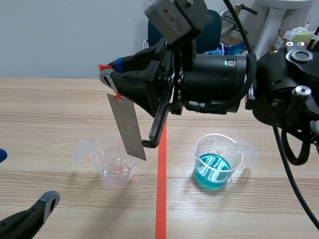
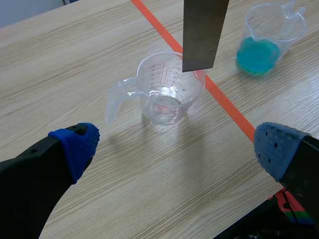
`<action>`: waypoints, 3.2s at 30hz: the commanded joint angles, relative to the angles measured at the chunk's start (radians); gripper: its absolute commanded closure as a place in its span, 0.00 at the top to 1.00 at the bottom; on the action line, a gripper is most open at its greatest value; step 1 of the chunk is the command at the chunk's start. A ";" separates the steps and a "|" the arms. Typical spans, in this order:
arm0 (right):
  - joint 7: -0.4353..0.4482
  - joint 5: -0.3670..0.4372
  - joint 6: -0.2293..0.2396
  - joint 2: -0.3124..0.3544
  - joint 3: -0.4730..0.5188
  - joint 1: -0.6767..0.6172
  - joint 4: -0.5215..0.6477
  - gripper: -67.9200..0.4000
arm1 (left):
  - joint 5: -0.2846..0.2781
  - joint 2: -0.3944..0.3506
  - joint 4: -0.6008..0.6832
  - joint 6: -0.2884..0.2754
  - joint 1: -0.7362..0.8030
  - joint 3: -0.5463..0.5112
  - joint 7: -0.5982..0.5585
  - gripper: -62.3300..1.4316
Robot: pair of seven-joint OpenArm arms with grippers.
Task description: Do the redox reaction experiment
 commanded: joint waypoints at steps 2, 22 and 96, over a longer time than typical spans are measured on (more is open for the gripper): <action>0.011 0.004 0.000 -0.003 0.001 0.011 0.000 0.02 | -0.008 0.005 0.011 -0.003 -0.003 -0.002 -0.016 1.00; 0.011 0.004 0.000 -0.003 0.001 0.011 0.000 0.02 | -0.008 0.005 0.011 -0.003 -0.003 -0.002 -0.016 1.00; 0.018 0.007 0.001 0.006 0.083 0.003 0.092 0.02 | -0.008 0.005 0.011 -0.003 -0.003 -0.002 -0.016 1.00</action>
